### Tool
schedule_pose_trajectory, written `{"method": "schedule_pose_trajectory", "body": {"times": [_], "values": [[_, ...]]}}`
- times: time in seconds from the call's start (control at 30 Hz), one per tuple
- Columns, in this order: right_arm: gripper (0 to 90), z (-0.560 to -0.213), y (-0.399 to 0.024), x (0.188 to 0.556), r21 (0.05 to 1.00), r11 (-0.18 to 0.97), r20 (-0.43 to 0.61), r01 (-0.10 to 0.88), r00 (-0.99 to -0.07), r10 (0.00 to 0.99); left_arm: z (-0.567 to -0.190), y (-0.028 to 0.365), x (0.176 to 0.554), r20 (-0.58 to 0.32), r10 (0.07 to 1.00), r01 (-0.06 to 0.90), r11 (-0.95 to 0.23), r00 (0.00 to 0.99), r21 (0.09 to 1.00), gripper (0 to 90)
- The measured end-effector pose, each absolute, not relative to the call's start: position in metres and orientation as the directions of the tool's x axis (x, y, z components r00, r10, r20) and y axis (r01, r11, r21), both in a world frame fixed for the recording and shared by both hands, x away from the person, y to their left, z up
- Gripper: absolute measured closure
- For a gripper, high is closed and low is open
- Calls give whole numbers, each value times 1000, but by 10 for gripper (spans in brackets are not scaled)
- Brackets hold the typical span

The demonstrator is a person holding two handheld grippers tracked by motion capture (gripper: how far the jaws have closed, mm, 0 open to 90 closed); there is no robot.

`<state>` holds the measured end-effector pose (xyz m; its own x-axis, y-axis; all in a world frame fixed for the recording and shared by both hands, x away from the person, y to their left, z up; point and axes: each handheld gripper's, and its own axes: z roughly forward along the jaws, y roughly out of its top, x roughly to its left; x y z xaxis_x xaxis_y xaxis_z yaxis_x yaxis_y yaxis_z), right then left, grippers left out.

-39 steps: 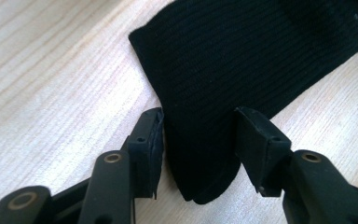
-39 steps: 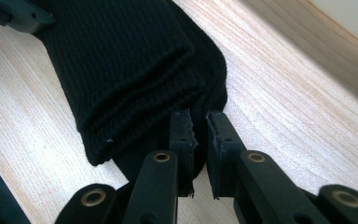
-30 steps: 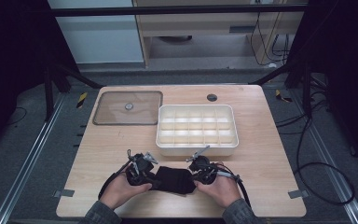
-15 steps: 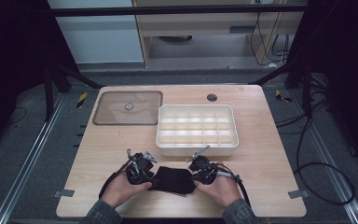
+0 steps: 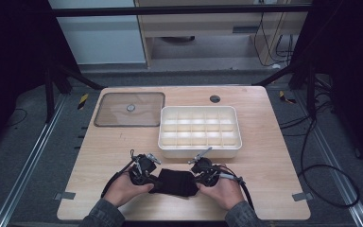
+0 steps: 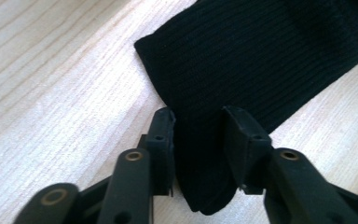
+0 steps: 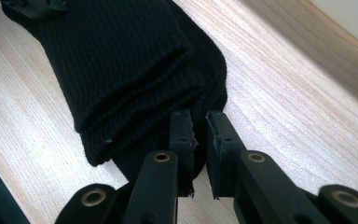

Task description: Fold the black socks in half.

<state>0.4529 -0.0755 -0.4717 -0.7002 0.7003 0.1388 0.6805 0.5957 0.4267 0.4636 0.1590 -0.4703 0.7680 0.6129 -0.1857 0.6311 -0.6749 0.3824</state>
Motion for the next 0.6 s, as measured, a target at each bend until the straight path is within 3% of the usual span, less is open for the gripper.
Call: {"method": "schedule_pose_trajectory", "body": {"times": [0.17, 0.6], "values": [[822, -471, -75, 453, 423, 598, 135, 681, -700, 701, -469, 157, 462, -183, 602, 621, -685, 777, 382, 742], [829, -468, -73, 451, 428, 598, 134, 677, -702, 699, -456, 153, 457, -100, 614, 594, -690, 783, 413, 798]]}}
